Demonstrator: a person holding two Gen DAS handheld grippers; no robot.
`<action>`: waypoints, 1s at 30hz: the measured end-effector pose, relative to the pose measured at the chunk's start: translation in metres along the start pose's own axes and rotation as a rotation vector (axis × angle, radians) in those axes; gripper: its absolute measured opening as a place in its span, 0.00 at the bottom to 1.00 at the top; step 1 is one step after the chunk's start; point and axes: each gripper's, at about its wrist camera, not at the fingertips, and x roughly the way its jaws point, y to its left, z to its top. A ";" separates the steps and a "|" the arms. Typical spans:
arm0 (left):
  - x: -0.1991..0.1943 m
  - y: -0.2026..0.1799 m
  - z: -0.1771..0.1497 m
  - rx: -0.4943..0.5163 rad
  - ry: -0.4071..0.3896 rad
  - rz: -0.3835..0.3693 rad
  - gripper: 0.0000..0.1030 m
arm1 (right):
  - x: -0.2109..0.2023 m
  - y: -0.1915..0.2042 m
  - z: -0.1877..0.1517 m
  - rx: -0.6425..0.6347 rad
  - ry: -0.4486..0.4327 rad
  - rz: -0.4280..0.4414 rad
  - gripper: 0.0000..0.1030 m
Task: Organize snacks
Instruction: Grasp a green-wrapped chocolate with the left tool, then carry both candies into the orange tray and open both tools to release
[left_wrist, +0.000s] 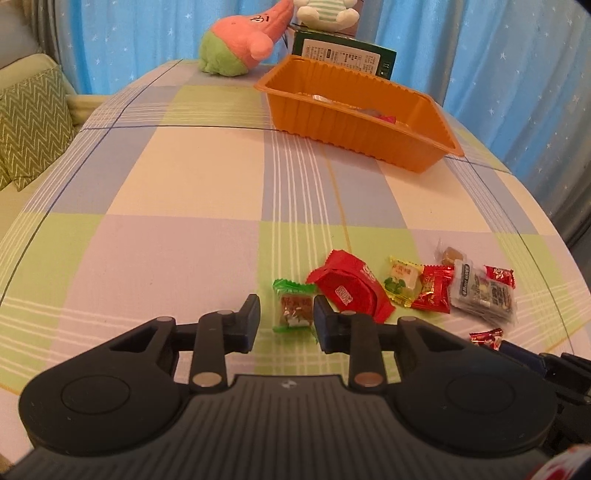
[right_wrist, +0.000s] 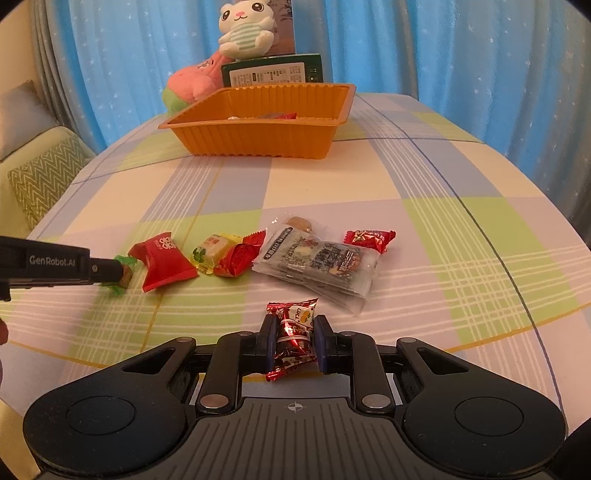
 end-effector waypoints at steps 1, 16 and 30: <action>0.003 -0.002 0.001 0.016 0.004 0.004 0.27 | 0.000 0.000 0.000 0.000 0.000 0.000 0.21; -0.013 -0.018 -0.010 0.111 0.000 0.050 0.17 | -0.009 0.002 0.008 -0.006 -0.020 0.021 0.21; -0.070 -0.037 -0.004 0.083 -0.045 -0.005 0.17 | -0.052 0.000 0.023 -0.006 -0.085 0.038 0.21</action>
